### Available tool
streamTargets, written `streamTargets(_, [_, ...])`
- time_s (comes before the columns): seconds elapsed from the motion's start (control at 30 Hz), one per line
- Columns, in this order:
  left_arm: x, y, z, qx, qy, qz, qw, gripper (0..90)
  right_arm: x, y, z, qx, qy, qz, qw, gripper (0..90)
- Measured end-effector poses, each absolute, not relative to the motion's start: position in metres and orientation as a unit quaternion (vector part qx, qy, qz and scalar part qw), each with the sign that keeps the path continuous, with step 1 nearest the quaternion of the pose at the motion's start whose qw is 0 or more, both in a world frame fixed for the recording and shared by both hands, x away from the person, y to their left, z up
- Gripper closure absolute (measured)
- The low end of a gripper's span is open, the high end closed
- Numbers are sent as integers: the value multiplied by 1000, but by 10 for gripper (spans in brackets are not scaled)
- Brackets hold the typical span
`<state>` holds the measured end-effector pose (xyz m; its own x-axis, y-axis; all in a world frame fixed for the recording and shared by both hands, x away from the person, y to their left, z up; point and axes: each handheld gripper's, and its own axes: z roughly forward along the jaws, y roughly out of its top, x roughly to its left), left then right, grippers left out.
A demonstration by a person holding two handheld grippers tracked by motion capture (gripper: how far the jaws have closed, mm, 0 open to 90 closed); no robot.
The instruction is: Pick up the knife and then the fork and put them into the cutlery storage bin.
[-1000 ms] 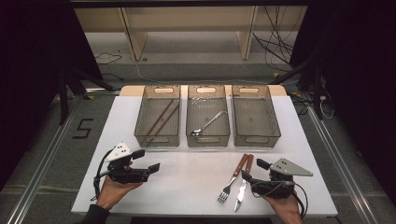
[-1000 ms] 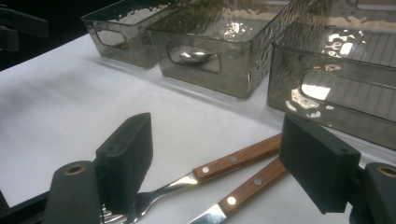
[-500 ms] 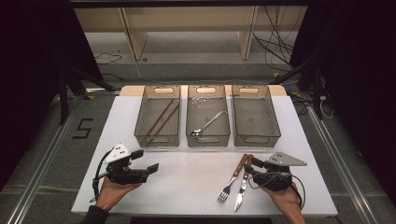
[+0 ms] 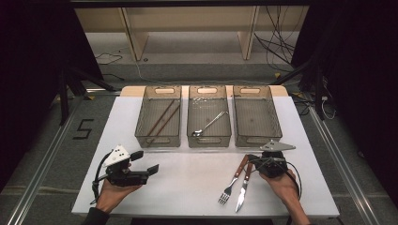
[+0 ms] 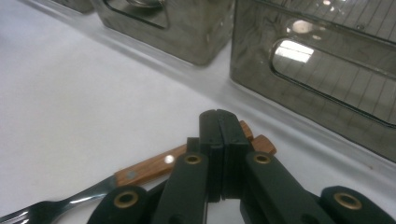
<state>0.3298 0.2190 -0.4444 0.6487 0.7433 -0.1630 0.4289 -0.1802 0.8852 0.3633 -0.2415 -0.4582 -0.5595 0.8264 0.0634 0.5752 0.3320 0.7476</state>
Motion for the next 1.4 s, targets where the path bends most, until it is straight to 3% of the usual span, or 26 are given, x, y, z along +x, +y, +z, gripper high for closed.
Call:
streamTargets(0.63, [331,217,-446,758,384,156,503,156,377,-235,-476,434,826,326,150,900])
streamTargets(1.4, [331,217,-447,763,380,159,497,156,362,-246,-469,437,846,265,151,900])
